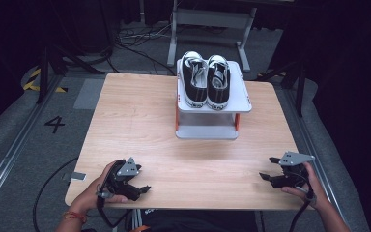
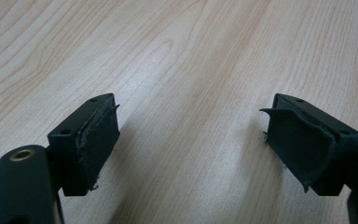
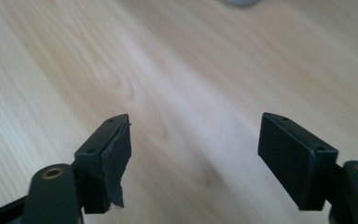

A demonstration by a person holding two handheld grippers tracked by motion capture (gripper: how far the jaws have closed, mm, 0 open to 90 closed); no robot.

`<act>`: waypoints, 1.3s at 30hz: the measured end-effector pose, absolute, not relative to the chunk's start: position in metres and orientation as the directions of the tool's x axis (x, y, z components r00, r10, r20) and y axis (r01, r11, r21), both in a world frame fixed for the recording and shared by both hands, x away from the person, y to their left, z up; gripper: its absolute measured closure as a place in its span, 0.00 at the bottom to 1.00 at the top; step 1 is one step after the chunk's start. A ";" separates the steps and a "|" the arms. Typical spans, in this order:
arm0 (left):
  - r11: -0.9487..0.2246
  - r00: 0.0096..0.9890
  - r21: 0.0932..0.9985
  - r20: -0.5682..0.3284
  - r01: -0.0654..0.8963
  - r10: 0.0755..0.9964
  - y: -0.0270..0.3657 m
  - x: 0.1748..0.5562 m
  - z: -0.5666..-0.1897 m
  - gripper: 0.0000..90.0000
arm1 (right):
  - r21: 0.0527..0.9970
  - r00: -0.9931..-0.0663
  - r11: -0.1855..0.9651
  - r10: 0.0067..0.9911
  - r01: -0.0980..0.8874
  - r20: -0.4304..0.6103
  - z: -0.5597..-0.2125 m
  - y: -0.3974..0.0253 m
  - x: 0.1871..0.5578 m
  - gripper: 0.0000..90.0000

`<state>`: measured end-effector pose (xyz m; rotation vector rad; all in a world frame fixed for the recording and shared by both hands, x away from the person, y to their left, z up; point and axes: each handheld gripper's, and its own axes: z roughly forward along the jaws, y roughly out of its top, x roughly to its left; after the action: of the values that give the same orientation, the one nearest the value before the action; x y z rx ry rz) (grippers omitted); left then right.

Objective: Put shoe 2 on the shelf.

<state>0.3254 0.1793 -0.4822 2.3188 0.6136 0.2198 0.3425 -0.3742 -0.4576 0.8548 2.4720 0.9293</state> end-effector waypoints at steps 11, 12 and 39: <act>-0.628 0.868 0.684 -0.018 0.372 0.495 0.179 0.324 -0.482 0.19 | 0.740 -0.658 0.442 0.753 0.507 0.002 -0.487 -0.409 0.326 0.20; -0.627 0.868 0.684 -0.017 0.372 0.496 0.179 0.324 -0.482 0.19 | 0.740 -0.658 0.441 0.753 0.508 0.003 -0.487 -0.409 0.326 0.19; -0.629 0.870 0.684 -0.017 0.369 0.492 0.179 0.325 -0.482 0.19 | 0.740 -0.645 0.431 0.764 0.517 0.005 -0.487 -0.407 0.331 0.19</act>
<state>0.3250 0.1794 -0.4823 2.3180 0.6187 0.2216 0.3310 -0.4069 -0.4873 1.0988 2.3574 1.0455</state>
